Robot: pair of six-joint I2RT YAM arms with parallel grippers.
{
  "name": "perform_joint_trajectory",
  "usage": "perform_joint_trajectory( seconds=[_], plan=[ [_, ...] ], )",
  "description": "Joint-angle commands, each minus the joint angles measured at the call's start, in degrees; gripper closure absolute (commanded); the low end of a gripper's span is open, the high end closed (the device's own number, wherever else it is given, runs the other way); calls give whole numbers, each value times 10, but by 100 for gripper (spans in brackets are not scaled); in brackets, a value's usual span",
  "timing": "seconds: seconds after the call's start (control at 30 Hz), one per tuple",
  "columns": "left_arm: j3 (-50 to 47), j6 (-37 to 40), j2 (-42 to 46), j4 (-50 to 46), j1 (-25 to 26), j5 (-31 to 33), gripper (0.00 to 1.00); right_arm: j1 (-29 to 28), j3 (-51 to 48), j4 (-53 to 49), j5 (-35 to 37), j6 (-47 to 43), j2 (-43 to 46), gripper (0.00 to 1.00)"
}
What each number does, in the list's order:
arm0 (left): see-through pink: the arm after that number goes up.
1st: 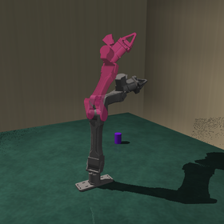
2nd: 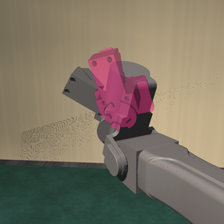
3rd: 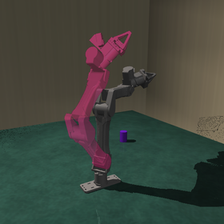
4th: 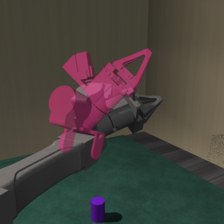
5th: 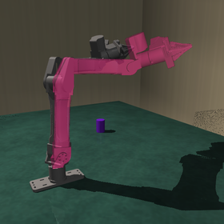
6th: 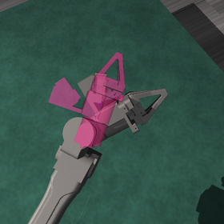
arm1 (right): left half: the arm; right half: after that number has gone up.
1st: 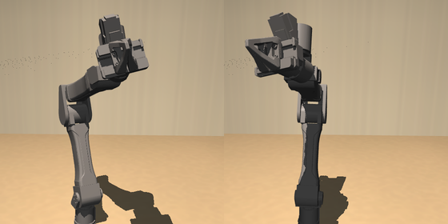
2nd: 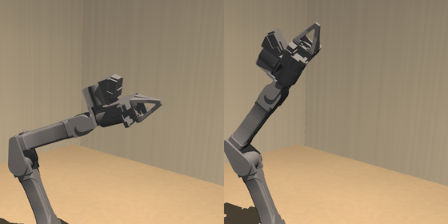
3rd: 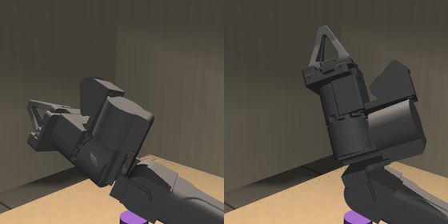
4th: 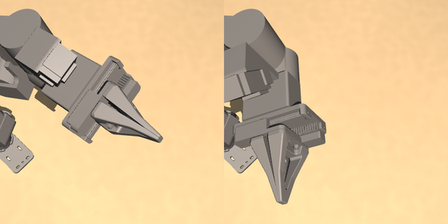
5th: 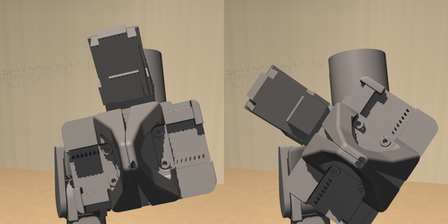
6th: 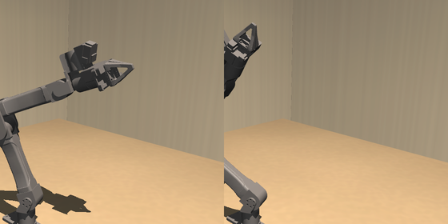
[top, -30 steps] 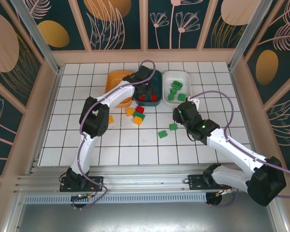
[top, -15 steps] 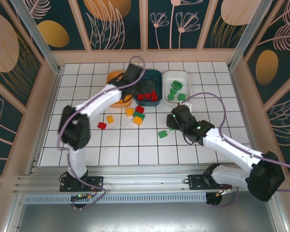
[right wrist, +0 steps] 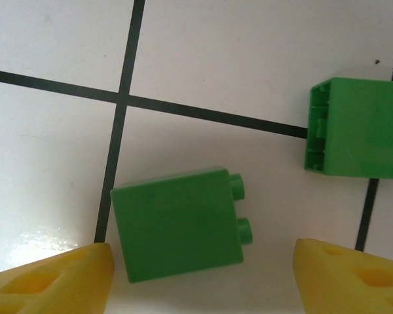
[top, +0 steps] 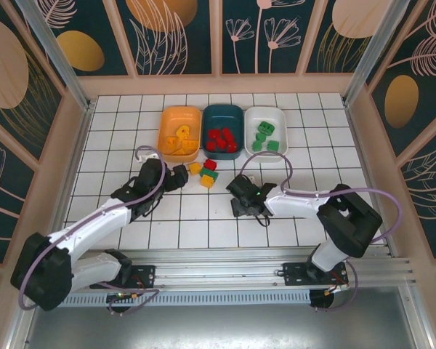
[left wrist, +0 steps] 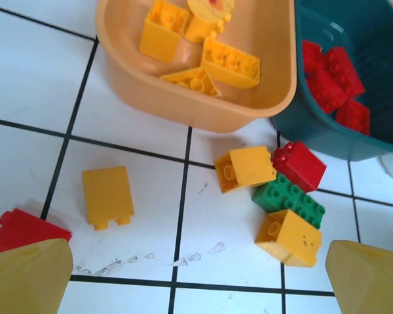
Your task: Sort the legos into containers by color
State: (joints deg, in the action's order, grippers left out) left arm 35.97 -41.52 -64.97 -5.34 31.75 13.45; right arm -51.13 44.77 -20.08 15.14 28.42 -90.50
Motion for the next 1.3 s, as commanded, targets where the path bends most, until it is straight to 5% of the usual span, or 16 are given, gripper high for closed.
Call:
perform_joint_trajectory(
  seconds=[0.0,0.17,0.47,0.73,0.93,1.07,1.27],
  plan=[
    [12,-5,17,38,-7,19,2,-6,12,31,19,-12,-20,31],
    [40,3,-11,37,-8,7,1,-7,18,57,38,-21,-38,36],
    [37,1,-12,47,-10,-11,2,-7,34,55,34,-36,-22,65],
    [40,6,2,39,-12,-11,2,10,95,43,45,-49,35,67],
    [26,-36,8,58,-13,-66,2,141,180,69,48,-63,12,67],
    [-18,-75,34,117,-13,-123,1,226,263,85,30,-54,-92,67],
    [-33,-75,59,74,-13,-127,2,290,401,44,6,-60,-220,64]
  ],
)
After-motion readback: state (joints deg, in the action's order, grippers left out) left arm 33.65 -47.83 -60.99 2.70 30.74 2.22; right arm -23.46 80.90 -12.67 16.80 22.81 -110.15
